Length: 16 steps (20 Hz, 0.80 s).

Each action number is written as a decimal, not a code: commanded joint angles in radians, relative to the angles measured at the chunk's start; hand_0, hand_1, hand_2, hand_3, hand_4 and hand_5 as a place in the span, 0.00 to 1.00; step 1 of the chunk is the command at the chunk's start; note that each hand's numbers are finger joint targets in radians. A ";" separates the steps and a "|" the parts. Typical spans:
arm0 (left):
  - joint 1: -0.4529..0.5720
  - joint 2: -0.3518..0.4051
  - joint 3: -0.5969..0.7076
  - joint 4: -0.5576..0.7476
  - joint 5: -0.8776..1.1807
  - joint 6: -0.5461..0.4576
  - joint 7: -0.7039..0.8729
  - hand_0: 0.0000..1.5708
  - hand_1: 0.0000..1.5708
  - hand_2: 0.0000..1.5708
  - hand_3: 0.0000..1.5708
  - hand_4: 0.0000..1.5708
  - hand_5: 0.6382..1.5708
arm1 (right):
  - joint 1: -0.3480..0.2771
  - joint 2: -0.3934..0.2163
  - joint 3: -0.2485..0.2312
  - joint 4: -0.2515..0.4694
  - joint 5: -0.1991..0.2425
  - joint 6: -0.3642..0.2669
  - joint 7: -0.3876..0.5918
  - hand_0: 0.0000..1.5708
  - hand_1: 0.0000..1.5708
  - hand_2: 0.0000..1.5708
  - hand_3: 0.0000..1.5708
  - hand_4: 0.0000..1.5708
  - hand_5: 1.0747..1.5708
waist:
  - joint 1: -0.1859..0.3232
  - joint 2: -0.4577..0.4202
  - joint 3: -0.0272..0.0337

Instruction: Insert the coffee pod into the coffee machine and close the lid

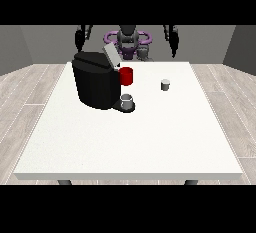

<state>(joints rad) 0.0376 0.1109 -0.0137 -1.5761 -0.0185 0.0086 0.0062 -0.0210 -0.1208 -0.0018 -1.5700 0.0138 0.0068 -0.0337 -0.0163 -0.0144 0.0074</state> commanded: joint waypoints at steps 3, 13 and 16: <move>-0.033 -0.015 -0.003 0.017 0.031 -0.049 -0.021 0.00 0.00 0.00 0.00 0.47 1.00 | 0.053 0.028 -0.007 0.022 -0.027 0.018 -0.025 0.00 0.00 0.00 0.00 0.21 1.00 | -0.011 -0.010 -0.0073; -0.065 0.061 0.025 0.091 0.055 -0.203 -0.145 0.00 0.00 0.00 0.00 0.42 1.00 | 0.063 0.070 -0.047 0.031 -0.112 0.038 -0.108 0.00 0.00 0.00 0.00 0.22 1.00 | -0.031 0.000 -0.0075; -0.127 0.112 0.053 0.075 0.061 -0.224 -0.033 0.00 0.00 0.00 0.00 0.35 1.00 | 0.026 0.062 -0.050 0.048 -0.089 0.013 -0.068 0.00 0.00 0.00 0.00 0.23 1.00 | -0.014 0.005 -0.0073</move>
<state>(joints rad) -0.0511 0.1657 0.0102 -1.5164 0.0461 -0.1750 -0.0736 0.0186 -0.0460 -0.0426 -1.5303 -0.0710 0.0127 -0.1168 -0.0355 -0.0140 0.0001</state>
